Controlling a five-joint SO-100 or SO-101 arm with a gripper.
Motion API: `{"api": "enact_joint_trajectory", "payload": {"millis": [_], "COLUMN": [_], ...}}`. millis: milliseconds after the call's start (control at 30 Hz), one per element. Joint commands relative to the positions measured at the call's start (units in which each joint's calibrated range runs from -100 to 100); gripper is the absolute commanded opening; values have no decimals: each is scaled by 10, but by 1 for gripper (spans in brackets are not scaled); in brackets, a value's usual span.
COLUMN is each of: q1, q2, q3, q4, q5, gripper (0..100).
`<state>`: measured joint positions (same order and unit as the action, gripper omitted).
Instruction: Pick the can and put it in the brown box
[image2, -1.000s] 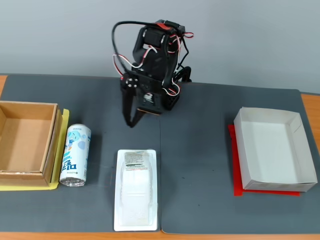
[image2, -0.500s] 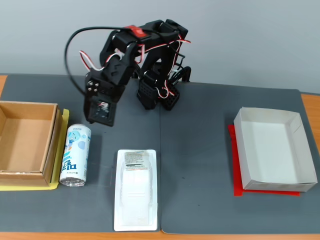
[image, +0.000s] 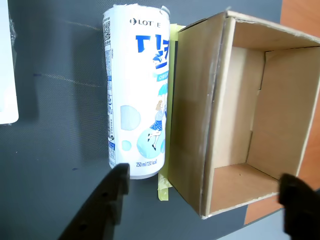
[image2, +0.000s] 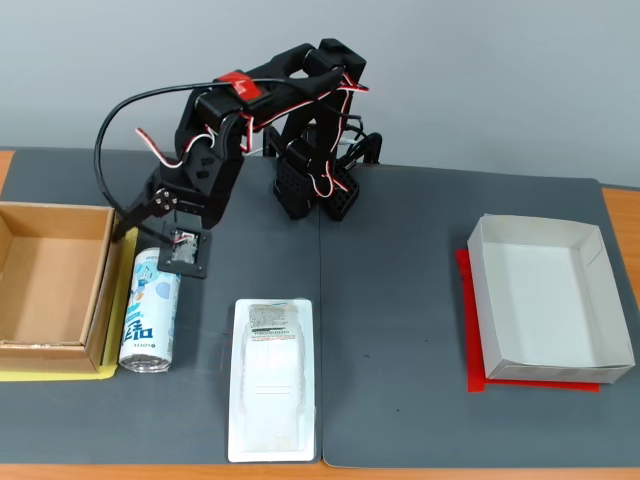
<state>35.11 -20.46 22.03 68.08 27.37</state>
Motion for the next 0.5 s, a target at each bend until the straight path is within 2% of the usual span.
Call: {"api": "enact_joint_trajectory", "payload": {"millis": [0, 133, 467], "q1": [2, 1, -3], "q2": [14, 35, 102], "q3": [-29, -29, -30], "q4": [-7, -7, -45], "q5": [-1, -1, -1], "gripper": [45, 53, 53]}}
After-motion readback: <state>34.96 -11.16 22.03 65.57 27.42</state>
